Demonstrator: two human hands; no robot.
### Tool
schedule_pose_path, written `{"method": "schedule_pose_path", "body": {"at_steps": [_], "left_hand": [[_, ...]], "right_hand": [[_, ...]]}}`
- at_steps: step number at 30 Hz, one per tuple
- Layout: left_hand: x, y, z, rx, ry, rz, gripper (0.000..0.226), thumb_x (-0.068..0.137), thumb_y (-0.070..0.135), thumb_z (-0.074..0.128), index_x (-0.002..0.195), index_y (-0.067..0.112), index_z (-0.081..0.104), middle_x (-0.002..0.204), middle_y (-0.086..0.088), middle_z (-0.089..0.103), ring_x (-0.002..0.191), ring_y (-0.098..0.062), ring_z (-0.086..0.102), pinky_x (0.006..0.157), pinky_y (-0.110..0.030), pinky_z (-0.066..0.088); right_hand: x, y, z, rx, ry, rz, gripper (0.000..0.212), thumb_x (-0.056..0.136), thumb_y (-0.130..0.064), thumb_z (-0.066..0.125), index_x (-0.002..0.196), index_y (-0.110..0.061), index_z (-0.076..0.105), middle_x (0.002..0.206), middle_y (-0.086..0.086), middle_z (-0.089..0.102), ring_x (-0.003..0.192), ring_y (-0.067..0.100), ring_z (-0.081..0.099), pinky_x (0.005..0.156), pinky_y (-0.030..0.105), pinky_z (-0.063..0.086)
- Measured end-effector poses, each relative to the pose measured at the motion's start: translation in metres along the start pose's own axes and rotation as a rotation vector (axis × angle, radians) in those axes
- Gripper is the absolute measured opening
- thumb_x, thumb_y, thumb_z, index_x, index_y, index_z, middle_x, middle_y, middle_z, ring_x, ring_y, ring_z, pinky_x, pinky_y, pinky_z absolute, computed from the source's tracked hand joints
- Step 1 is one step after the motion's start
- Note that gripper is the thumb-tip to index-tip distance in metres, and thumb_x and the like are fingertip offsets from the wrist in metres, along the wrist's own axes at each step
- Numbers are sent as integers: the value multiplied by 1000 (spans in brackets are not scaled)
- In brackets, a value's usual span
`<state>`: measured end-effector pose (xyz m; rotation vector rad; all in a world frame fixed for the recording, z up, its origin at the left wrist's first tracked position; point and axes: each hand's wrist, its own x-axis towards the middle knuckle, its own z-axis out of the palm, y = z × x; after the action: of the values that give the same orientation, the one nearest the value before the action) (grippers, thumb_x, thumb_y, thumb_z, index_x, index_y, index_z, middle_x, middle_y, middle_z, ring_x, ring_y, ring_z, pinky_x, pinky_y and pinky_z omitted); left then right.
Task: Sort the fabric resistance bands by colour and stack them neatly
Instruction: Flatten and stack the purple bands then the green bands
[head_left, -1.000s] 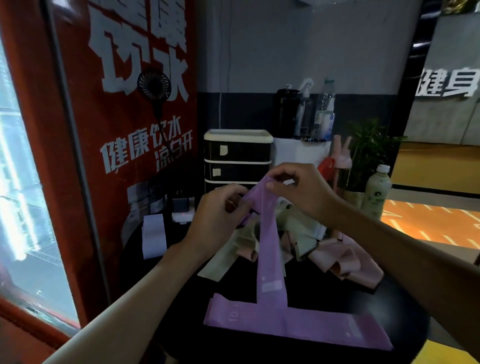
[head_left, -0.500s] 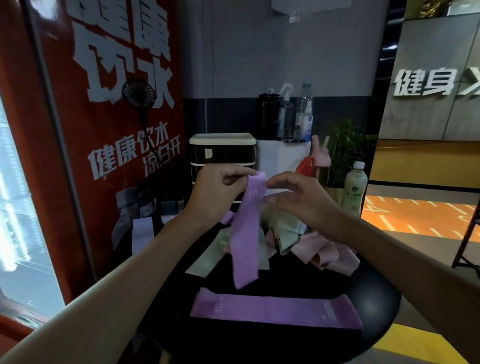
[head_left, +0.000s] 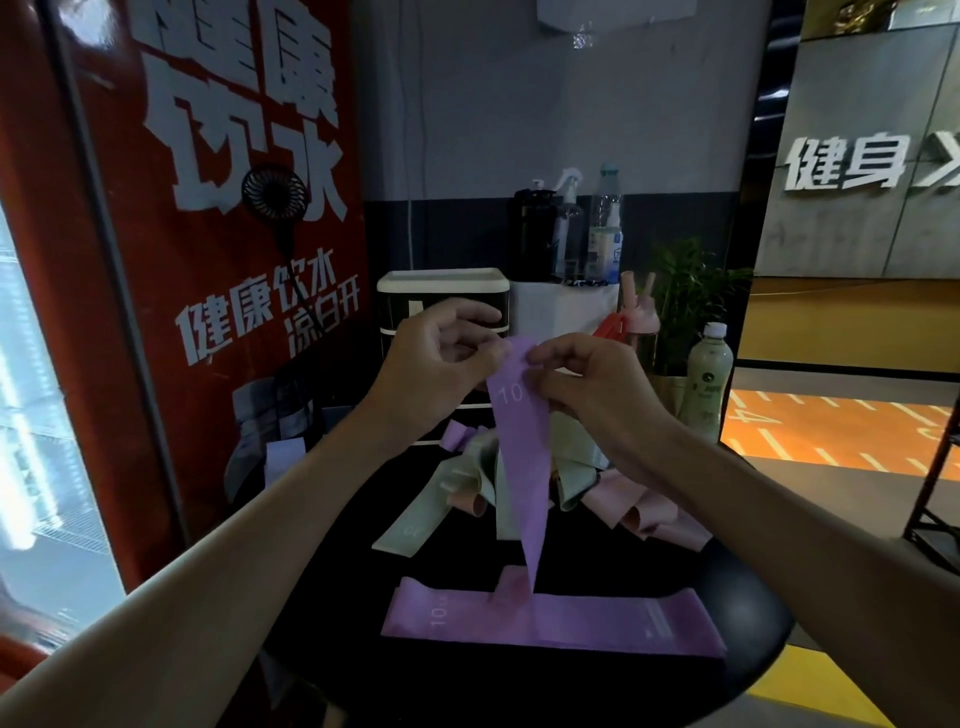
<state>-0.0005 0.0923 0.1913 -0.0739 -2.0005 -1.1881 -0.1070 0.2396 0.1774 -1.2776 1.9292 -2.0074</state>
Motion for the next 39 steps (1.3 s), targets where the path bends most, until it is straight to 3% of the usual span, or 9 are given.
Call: {"method": "schedule_pose_path", "body": {"at_steps": [5,10,15,18,22,26,29,34,39], "left_hand": [[3,-1,-1,75,-45,-36,25,88,5,73,112,7,69,97,-3,73,89,-8,71,80,-21,57],[4,5,2,100,9,-8,11,90,3,68,97,11,72,88,2,72,77,0,68,69,-14,52],[9,5,-2,100,124,-16,7,90,4,69,89,11,72,82,1,72,70,0,66,66,-15,54],[8,0,-7,98,167,-42,11,90,5,69,84,15,71,80,-3,72,71,-11,67,68,-24,58],[2,-11,-15,101,241,-81,16,92,8,67,83,21,68,82,-5,72,71,-12,68,66,-25,59],[-6,-22,-25,113,329,-110,8,93,11,67,88,17,67,81,-4,70,63,-4,66,58,-18,55],[-16,-31,-34,115,377,-157,6,95,14,66,89,13,67,77,-2,69,59,-4,65,59,-20,56],[-42,-56,-47,93,416,-274,12,93,18,68,83,14,69,71,-3,69,61,-11,63,65,-30,55],[-75,-72,-45,145,456,-319,12,93,17,68,82,12,69,73,-3,68,56,-2,61,53,-12,49]], "right_hand": [[-4,-2,5,55,-10,29,18,84,0,71,96,-9,63,88,9,67,85,24,66,79,38,59],[-9,4,7,281,-187,301,53,81,-4,73,127,-9,47,98,12,75,92,28,72,85,46,57],[-24,16,8,221,-267,280,33,85,-2,68,116,-3,57,85,6,76,81,19,72,68,28,57],[-31,17,0,183,-296,214,19,88,-3,64,106,-10,63,89,5,75,84,19,69,77,34,60],[-36,28,-12,193,-245,277,31,87,-4,67,117,-9,59,103,21,71,93,30,67,96,53,48],[-48,43,-32,188,-272,363,41,87,-6,66,126,-8,55,108,22,70,98,33,67,87,42,53],[-59,54,-50,198,-247,390,55,76,-16,74,127,-9,55,104,22,70,95,26,69,77,27,55],[-79,73,-80,271,-197,456,74,55,-23,90,121,-6,60,94,15,71,85,23,69,69,26,57],[-99,84,-103,184,-156,480,92,37,-43,98,115,-7,63,101,13,65,88,26,60,75,37,50]]}}
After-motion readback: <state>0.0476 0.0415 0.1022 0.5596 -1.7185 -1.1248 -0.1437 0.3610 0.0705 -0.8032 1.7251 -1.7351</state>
